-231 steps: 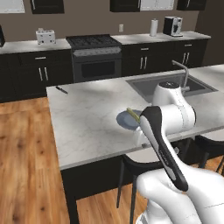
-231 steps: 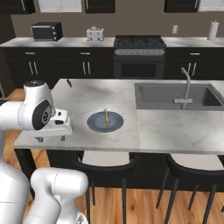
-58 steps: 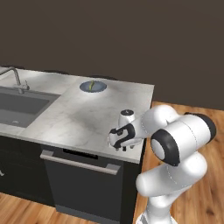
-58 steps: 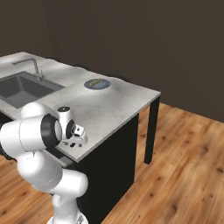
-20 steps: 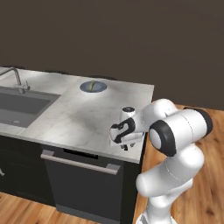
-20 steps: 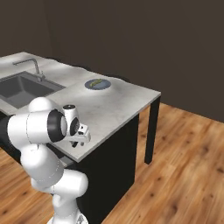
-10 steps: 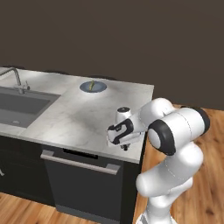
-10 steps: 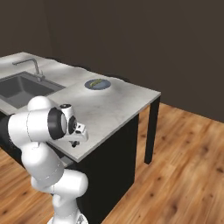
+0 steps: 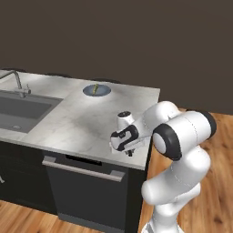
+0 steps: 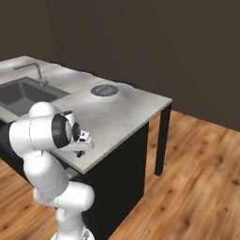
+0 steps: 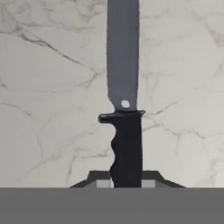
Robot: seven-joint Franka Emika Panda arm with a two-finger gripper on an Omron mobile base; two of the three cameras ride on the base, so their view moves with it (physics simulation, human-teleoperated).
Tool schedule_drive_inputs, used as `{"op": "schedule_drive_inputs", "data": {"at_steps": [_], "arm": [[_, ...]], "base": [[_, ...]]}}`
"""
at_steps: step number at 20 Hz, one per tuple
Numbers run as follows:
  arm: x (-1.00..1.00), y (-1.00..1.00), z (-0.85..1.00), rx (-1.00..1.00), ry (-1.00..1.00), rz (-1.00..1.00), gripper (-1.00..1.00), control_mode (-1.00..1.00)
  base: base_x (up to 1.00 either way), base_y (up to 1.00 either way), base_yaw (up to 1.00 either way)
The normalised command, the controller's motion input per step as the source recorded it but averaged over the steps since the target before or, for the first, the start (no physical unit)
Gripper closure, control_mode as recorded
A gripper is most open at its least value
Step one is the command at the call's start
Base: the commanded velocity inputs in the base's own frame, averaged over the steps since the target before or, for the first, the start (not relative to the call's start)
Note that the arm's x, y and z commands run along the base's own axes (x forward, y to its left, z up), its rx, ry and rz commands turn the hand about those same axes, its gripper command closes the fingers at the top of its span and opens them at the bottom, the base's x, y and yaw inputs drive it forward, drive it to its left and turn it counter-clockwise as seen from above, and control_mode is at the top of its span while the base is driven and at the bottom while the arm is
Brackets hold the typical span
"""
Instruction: Retrieve the butter from the fridge and place it on a plate on the dining table. Then retrieve the butter knife by the fridge and place it near the plate.
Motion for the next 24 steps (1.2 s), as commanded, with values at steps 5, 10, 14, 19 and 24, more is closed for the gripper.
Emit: {"op": "schedule_drive_inputs", "data": {"at_steps": [5, 10, 14, 19, 24], "arm": [[0.01, -0.1, -0.03, 0.11, -0.02, 0.0, 1.0, -1.0], [-0.13, -0.26, 0.39, 0.09, -0.1, 0.0, 1.0, -1.0], [-0.17, 0.0, 0.86, 0.0, 0.0, 0.0, 1.0, -1.0], [-0.48, 0.0, 0.96, 0.02, 0.01, 0.0, 1.0, -1.0], [-0.97, -0.06, 0.92, 0.0, 0.0, 0.0, 1.0, -1.0]], "base": [[0.0, 0.0, 0.0], [0.0, 0.0, 0.0], [0.0, 0.0, 0.0], [0.0, 0.0, 0.0], [0.0, 0.0, 0.0]]}}
